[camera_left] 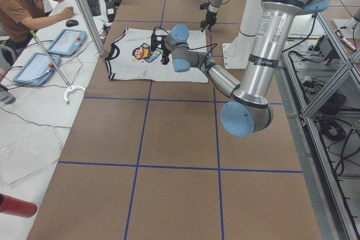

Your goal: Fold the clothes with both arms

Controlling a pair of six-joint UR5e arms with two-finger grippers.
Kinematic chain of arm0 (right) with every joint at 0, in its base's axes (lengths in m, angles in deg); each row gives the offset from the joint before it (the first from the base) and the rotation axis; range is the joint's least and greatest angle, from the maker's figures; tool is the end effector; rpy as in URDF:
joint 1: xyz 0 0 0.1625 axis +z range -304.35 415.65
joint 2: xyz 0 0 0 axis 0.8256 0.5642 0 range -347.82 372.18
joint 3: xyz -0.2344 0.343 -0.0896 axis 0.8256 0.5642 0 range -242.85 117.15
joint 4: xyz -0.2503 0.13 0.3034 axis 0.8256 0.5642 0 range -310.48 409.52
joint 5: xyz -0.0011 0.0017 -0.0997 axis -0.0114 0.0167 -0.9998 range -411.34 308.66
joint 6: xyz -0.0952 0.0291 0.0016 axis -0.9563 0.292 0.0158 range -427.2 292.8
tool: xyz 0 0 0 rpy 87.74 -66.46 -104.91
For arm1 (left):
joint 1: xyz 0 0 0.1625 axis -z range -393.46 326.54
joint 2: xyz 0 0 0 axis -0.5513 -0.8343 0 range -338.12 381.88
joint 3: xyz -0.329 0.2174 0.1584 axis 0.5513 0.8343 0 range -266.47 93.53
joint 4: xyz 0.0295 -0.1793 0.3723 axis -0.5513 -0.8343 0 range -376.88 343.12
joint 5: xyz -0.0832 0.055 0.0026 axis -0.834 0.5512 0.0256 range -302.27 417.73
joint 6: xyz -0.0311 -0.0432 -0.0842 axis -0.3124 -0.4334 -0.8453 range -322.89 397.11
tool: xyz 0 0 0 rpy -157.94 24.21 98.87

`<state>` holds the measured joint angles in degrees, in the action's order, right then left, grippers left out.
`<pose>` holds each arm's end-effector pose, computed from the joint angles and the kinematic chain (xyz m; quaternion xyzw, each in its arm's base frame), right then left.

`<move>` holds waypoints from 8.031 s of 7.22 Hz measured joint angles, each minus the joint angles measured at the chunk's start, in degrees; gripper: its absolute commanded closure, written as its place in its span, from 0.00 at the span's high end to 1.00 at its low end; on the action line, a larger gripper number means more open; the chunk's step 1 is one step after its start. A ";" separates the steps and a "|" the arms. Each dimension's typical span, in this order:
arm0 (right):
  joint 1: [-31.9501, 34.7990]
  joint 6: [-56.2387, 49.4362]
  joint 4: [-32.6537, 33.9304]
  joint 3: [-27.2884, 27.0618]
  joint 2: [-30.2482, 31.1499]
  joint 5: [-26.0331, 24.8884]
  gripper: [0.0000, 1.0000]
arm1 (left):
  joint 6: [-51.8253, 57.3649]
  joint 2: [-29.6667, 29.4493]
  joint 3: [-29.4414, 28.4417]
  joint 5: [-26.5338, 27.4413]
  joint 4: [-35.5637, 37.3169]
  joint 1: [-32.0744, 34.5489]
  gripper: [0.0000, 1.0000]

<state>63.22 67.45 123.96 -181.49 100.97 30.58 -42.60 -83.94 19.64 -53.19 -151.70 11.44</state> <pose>-0.4656 -0.2104 0.3904 -0.0607 -0.3857 0.4294 0.8143 0.3292 -0.4660 0.2882 0.1566 0.6070 -0.1217 0.7696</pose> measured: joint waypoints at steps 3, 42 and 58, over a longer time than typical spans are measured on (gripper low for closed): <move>0.31 0.00 1.27 -0.16 -0.24 -0.14 0.02 | 0.00 0.13 0.04 0.00 0.00 0.01 0.99; 28.20 -33.40 21.80 6.06 -25.22 4.22 0.00 | 2.13 -8.65 2.07 11.03 31.21 -4.43 0.00; 36.48 -33.97 -7.58 35.55 -32.93 11.85 0.80 | 10.70 -20.49 -37.70 11.85 -1.48 3.74 0.44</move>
<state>99.70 33.48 116.38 -145.94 68.04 42.43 -31.91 -104.43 -18.07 -41.33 -153.18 15.18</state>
